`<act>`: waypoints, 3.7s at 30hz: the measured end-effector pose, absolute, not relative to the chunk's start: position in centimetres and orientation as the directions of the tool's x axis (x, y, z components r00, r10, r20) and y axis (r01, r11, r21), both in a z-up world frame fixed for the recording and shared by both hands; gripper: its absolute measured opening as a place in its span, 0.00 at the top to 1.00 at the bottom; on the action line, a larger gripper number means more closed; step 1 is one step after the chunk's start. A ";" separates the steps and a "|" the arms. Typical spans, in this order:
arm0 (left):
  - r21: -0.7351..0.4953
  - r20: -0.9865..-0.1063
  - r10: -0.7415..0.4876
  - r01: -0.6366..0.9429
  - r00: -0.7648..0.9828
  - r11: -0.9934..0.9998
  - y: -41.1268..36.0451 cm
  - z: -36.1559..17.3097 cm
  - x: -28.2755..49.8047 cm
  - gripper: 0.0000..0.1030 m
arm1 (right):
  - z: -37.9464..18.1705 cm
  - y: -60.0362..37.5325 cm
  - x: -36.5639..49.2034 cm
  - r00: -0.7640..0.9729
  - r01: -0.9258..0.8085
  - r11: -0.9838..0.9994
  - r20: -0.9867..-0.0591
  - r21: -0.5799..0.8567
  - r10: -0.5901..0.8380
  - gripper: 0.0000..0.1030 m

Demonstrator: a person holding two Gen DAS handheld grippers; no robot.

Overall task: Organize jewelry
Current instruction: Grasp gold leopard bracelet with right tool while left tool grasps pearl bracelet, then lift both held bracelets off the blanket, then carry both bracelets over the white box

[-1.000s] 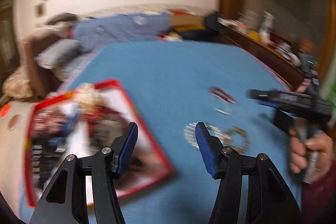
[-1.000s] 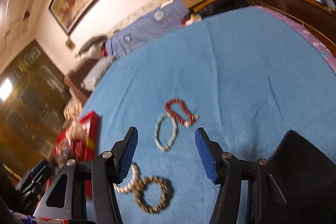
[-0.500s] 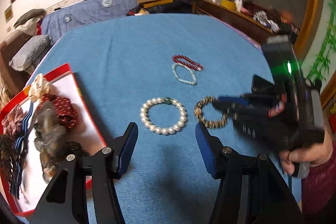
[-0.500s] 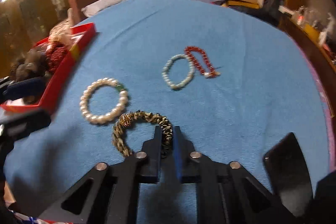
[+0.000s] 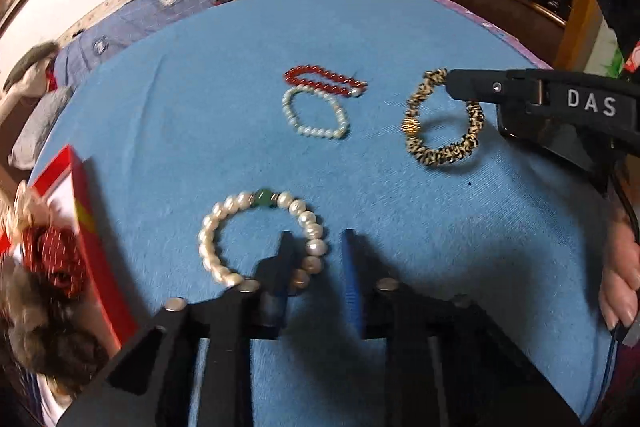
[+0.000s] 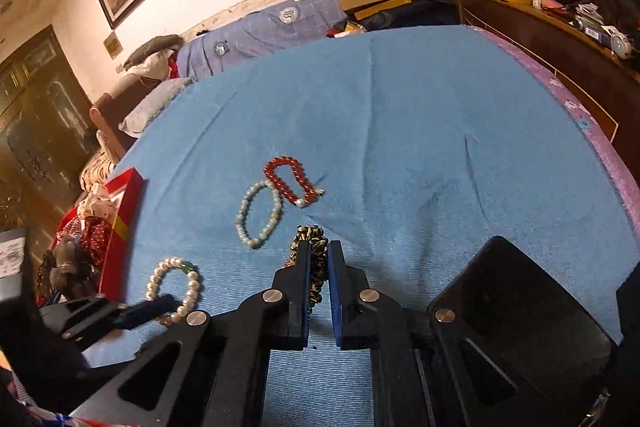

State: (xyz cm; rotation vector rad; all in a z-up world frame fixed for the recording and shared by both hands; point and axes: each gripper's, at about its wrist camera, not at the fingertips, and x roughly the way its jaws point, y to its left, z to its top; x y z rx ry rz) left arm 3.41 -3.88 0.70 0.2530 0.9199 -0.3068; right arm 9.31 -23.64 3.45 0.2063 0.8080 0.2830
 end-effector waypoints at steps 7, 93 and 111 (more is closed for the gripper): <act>-0.063 -0.750 -0.239 0.294 0.616 0.954 -1.8 1.2 4.3 0.92 | 3.8 -22.5 9.2 0.671 -0.189 0.924 -0.643 0.331 0.368 0.92; -0.033 -0.386 0.087 -0.108 0.918 0.994 12.2 14.1 -6.1 0.91 | 11.4 -9.5 3.4 0.660 -0.542 0.773 -0.403 0.329 0.634 0.91; -0.079 -0.536 0.222 -0.310 0.814 0.947 22.4 7.6 -9.1 0.91 | 7.7 4.9 3.1 0.502 -0.685 0.678 -0.501 0.268 0.705 0.91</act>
